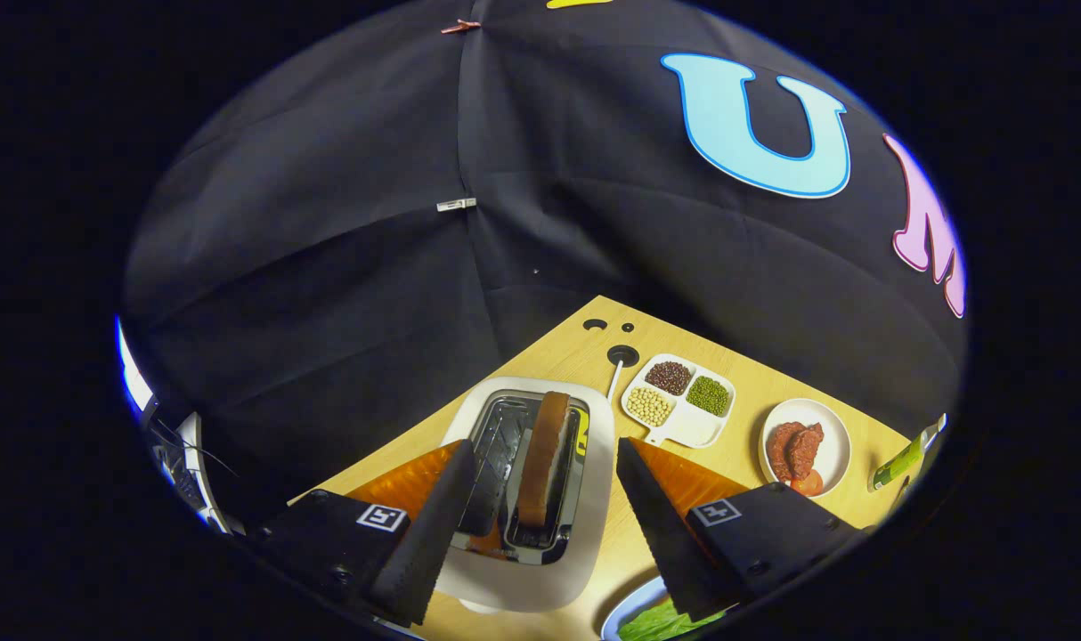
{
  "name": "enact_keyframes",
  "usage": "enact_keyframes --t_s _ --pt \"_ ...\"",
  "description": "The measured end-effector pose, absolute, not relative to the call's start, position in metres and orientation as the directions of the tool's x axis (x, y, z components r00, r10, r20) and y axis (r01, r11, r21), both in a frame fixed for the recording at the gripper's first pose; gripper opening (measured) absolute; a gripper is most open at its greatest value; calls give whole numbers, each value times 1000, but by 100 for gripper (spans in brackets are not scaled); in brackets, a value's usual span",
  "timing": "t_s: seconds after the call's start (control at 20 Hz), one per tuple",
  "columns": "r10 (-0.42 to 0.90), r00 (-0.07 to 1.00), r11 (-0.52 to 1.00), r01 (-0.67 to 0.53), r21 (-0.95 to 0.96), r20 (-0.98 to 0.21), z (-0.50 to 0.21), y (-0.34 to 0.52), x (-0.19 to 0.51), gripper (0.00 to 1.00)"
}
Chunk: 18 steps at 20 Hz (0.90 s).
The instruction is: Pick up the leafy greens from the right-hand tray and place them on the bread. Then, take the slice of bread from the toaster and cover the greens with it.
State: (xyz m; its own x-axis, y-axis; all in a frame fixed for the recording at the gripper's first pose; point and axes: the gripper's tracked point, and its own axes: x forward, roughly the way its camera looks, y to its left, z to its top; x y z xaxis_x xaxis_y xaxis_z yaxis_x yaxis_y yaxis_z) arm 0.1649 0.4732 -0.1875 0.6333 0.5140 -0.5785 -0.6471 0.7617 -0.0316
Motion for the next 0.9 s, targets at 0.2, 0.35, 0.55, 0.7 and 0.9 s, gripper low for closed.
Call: enact_keyframes --t_s 0.2,0.35,0.55,0.7,0.9 --pt "501 623 763 -645 -33 -600 -203 480 169 78" --pt "492 630 769 -638 -40 -600 -205 483 171 65" --pt "475 630 781 -623 -35 -615 -209 482 172 22" --pt "473 626 782 -623 -32 -620 -206 480 173 16" --pt "503 614 772 -636 -3 -608 -192 480 166 15"
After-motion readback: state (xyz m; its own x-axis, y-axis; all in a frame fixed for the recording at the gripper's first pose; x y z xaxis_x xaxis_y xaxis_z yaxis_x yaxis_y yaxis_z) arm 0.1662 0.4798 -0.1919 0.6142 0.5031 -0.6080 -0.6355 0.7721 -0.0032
